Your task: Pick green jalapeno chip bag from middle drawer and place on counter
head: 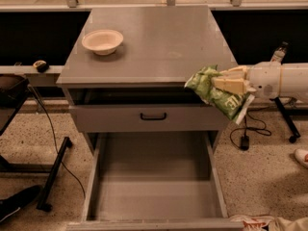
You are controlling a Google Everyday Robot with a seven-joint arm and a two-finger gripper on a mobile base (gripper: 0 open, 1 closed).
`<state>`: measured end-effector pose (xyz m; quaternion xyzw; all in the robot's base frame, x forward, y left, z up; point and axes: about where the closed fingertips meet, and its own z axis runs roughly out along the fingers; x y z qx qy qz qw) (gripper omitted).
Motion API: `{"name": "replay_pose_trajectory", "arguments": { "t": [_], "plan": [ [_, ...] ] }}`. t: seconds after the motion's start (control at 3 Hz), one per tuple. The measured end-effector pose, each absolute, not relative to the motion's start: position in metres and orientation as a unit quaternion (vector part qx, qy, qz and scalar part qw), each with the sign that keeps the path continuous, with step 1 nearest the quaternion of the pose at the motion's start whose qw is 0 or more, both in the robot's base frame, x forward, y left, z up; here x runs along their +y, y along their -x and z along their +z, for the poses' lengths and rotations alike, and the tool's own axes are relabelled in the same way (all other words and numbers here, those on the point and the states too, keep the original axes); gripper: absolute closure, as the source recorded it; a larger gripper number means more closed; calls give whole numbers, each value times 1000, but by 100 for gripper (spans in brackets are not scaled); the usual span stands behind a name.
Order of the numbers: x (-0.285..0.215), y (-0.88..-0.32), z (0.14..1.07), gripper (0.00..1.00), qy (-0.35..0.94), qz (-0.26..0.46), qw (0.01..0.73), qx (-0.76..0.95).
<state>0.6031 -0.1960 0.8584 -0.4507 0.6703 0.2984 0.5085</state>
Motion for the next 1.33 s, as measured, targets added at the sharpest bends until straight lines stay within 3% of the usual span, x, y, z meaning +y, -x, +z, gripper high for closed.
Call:
{"name": "replay_pose_trajectory", "arguments": {
  "t": [0.67, 1.33],
  "plan": [
    [-212, -641, 891, 100, 302, 245, 552, 738],
    [-223, -660, 897, 100, 257, 221, 575, 745]
  ]
}}
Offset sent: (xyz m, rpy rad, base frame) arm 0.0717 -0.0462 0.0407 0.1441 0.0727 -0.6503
